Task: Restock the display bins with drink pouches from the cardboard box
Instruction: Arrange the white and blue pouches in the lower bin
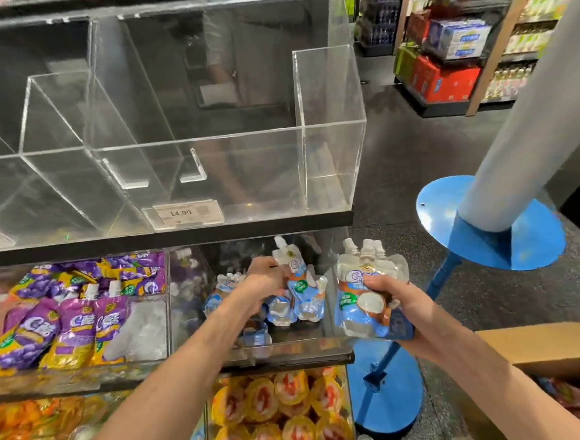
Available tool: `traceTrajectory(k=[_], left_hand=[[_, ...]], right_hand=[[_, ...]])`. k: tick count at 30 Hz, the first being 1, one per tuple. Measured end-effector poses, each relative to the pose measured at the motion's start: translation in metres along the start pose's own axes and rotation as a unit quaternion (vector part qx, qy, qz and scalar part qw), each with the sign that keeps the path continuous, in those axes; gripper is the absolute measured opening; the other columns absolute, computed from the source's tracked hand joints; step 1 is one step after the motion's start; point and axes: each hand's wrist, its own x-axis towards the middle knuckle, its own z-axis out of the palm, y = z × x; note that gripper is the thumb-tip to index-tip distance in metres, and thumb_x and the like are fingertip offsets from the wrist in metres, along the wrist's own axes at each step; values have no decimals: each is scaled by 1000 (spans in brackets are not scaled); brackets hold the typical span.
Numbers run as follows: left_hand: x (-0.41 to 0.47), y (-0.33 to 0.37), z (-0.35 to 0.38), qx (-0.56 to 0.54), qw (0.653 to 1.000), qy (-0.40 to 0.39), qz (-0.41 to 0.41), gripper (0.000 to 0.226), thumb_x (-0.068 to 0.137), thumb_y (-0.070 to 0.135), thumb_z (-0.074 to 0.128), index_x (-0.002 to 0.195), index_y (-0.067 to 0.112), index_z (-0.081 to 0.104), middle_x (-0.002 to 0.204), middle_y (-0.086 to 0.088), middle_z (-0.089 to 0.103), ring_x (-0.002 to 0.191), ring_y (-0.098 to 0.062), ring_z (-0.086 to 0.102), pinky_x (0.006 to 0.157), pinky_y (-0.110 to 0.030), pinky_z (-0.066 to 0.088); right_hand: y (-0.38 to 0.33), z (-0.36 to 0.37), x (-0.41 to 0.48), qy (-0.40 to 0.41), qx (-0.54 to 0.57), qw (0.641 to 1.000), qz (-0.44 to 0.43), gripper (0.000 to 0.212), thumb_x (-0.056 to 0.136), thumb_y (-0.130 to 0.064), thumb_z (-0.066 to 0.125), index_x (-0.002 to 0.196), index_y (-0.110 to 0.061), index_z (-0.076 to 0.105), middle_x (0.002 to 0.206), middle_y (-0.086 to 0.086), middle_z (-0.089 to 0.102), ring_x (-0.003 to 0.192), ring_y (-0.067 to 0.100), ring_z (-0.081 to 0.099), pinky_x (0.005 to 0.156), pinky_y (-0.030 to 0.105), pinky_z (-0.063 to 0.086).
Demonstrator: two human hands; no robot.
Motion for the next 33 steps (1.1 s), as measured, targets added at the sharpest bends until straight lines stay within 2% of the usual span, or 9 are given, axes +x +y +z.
traceTrajectory(k=[4, 9, 14, 17, 21, 23, 27, 28, 33], left_hand=[[31, -7, 9, 177, 982, -51, 49, 10, 87, 18, 66, 93, 11, 64, 87, -5, 68, 85, -24, 64, 66, -31, 49], [39, -11, 31, 277, 959, -36, 56, 38, 96, 28, 54, 125, 10, 38, 119, -15, 61, 112, -33, 59, 93, -39, 48], [41, -25, 42, 303, 945, 50, 112, 38, 90, 9, 60, 122, 10, 40, 112, -18, 65, 107, -38, 60, 85, -41, 49], [42, -27, 35, 332, 929, 76, 145, 37, 91, 16, 63, 124, 11, 46, 112, -16, 63, 108, -37, 59, 86, -41, 48], [33, -25, 8, 307, 936, 40, 165, 17, 92, 12, 56, 107, 18, 61, 103, -10, 70, 101, -31, 63, 80, -34, 48], [25, -26, -10, 305, 939, 17, 161, 22, 90, 4, 53, 95, 24, 63, 98, -5, 69, 97, -26, 63, 76, -29, 46], [-16, -16, -37, 113, 986, -47, 112, 16, 96, 3, 57, 94, 13, 69, 80, -3, 68, 67, -19, 63, 58, -24, 50], [-34, -10, -42, 45, 990, -91, 93, 10, 99, 9, 58, 100, 9, 68, 82, -6, 70, 66, -19, 64, 59, -24, 53], [-85, 1, -58, -63, 960, -261, 76, 41, 99, 43, 49, 109, 9, 70, 100, -12, 74, 87, -21, 70, 71, -29, 58]], right_hand=[[-3, -1, -2, -19, -17, 1000, -14, 42, 83, -18, 66, 120, 1, 64, 104, 20, 72, 86, 29, 71, 75, 39, 60], [-7, 2, -7, -38, -19, 999, -24, 35, 88, -14, 60, 119, 2, 63, 95, 17, 73, 78, 25, 73, 63, 31, 59], [-4, 2, -9, -21, -29, 999, -24, 31, 88, -13, 62, 115, 4, 65, 94, 18, 73, 77, 25, 72, 64, 32, 60], [-1, 5, -10, -12, -36, 999, -18, 32, 91, -13, 61, 119, 4, 64, 99, 19, 73, 81, 27, 73, 69, 34, 61], [3, 10, -9, -6, -46, 999, -17, 41, 85, -18, 66, 122, -1, 63, 109, 20, 73, 94, 33, 72, 86, 44, 59], [6, 15, -8, -4, -63, 998, -15, 48, 80, -21, 69, 123, -3, 63, 111, 20, 72, 101, 36, 70, 94, 48, 55], [13, 32, -2, -1, -87, 996, -15, 45, 80, -21, 72, 120, -3, 64, 109, 18, 74, 97, 32, 72, 80, 37, 60], [16, 38, 0, 3, -96, 995, -17, 42, 83, -21, 72, 120, -4, 64, 108, 16, 74, 97, 31, 73, 80, 36, 60], [26, 68, 16, 14, -122, 992, -33, 31, 88, -21, 71, 117, -10, 67, 104, 11, 76, 98, 30, 73, 91, 45, 57]])
